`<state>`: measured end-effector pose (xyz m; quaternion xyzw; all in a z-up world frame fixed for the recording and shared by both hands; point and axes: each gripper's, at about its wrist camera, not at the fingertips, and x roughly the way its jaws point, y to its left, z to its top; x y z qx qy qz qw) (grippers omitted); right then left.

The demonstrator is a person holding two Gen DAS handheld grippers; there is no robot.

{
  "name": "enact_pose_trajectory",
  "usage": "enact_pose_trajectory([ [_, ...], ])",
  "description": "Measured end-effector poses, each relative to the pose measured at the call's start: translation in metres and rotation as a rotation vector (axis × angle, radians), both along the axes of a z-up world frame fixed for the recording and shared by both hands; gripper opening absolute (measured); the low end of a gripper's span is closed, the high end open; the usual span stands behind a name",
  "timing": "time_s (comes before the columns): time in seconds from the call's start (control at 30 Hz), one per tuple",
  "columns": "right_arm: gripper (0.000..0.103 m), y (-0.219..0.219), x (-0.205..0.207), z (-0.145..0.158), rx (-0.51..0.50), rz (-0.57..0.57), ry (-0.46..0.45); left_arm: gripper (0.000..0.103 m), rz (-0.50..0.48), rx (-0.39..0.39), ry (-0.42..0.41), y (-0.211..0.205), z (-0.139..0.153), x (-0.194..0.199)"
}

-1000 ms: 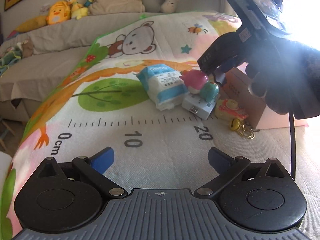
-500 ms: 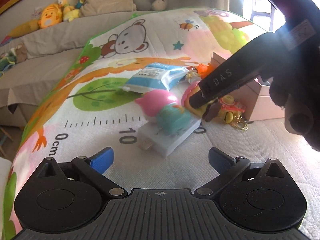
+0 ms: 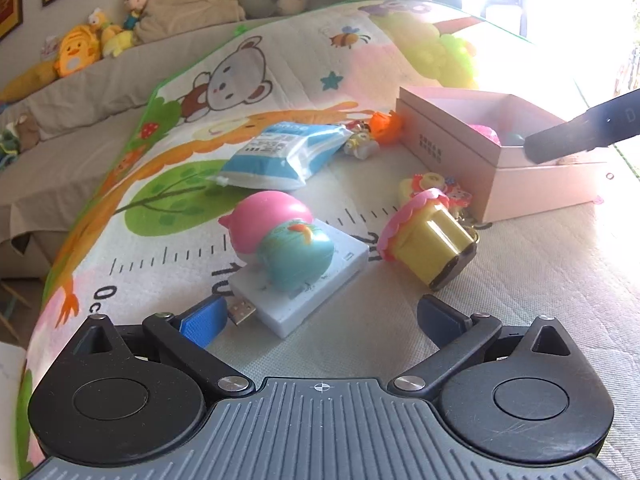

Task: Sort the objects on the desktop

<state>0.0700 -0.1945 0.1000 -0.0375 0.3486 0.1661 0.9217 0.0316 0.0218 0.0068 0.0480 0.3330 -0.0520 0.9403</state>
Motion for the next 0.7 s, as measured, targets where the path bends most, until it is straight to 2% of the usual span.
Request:
enact_pose_trajectory([
  [0.03, 0.049, -0.01, 0.0, 0.002, -0.013, -0.044, -0.037, 0.103, -0.001, 0.006, -0.001, 0.0, 0.0, 0.002],
  [0.1, 0.059, -0.033, 0.002, 0.005, -0.035, -0.149, -0.1, 0.103, 0.005, 0.013, -0.003, 0.001, 0.001, 0.006],
  [0.13, 0.065, -0.046, 0.006, 0.005, -0.03, -0.204, -0.117, 0.103, 0.015, 0.016, -0.005, 0.002, 0.002, 0.008],
  [0.17, 0.067, -0.062, 0.012, 0.003, -0.013, -0.261, -0.119, 0.103, 0.025, 0.016, -0.006, 0.004, 0.003, 0.009],
  [0.23, 0.067, -0.095, 0.028, -0.005, 0.052, -0.379, -0.08, 0.103, 0.047, 0.006, -0.005, 0.01, 0.005, 0.011],
  [0.33, 0.067, -0.13, 0.047, -0.026, 0.188, -0.481, -0.002, 0.103, 0.058, -0.011, -0.006, 0.016, 0.008, 0.01],
  [0.5, 0.067, -0.126, 0.062, -0.046, 0.277, -0.441, 0.056, 0.103, 0.05, -0.011, 0.001, 0.018, 0.01, 0.008],
  [0.53, 0.075, -0.118, 0.061, -0.047, 0.265, -0.442, 0.048, 0.103, 0.047, -0.012, 0.006, 0.017, 0.009, 0.008],
  [0.57, 0.078, -0.112, 0.062, -0.047, 0.255, -0.437, 0.044, 0.103, 0.045, -0.013, 0.009, 0.017, 0.009, 0.008],
  [0.7, 0.079, -0.099, 0.06, -0.048, 0.279, -0.363, 0.061, 0.103, 0.018, -0.008, 0.013, 0.01, 0.008, 0.005],
])
